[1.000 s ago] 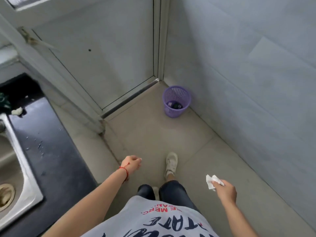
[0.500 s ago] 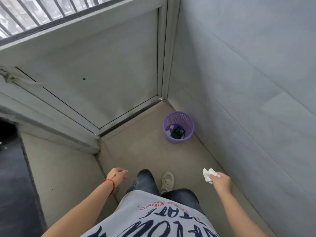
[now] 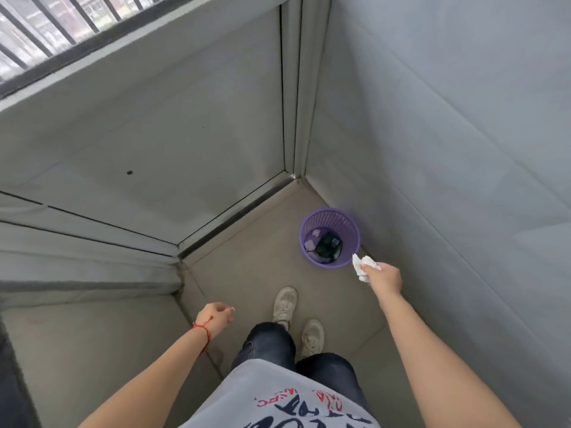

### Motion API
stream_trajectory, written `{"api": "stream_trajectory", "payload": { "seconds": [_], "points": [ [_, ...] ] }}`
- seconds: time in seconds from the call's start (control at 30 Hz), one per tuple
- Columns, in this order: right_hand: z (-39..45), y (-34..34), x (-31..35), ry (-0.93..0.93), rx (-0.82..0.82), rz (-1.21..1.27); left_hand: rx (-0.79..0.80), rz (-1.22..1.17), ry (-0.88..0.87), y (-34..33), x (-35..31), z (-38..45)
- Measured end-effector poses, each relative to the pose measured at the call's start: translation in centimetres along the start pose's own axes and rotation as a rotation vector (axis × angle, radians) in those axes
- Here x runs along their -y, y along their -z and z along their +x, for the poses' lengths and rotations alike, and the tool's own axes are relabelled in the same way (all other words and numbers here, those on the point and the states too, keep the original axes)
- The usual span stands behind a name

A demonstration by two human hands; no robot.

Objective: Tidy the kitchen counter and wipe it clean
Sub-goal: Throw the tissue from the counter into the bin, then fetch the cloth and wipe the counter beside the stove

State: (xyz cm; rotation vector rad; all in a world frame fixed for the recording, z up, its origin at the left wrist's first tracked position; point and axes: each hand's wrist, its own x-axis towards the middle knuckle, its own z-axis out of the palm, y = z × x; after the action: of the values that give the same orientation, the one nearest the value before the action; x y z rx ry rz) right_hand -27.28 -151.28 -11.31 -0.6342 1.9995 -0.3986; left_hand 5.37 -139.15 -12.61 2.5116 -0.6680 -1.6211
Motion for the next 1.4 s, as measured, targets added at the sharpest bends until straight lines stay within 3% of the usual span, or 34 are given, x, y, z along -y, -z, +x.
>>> {"api": "stream_trajectory", "payload": {
  "seconds": [0.4, 0.5, 0.97, 1.2, 1.4],
  "points": [
    [6.9, -3.5, 5.9, -0.223, -0.036, 0.323, 0.041, 0.021, 0.047, 0.8, -4.5, 3.4],
    [7.1, -3.1, 5.8, -0.246, -0.024, 0.305, 0.042, 0.019, 0.060, 0.8, -4.5, 3.7],
    [5.8, 0.9, -0.1, 0.014, 0.127, -0.264, 0.002, -0.043, 0.053, -0.5, -4.9, 2.0],
    [7.4, 2.4, 0.4, 0.134, 0.308, -0.513, -0.155, -0.375, 0.109, -5.1, -2.6, -2.4],
    [6.8, 1.9, 2.8, 0.341, 0.480, -0.788, -0.306, -0.742, 0.287, -12.4, 3.6, -8.6]
  ]
}}
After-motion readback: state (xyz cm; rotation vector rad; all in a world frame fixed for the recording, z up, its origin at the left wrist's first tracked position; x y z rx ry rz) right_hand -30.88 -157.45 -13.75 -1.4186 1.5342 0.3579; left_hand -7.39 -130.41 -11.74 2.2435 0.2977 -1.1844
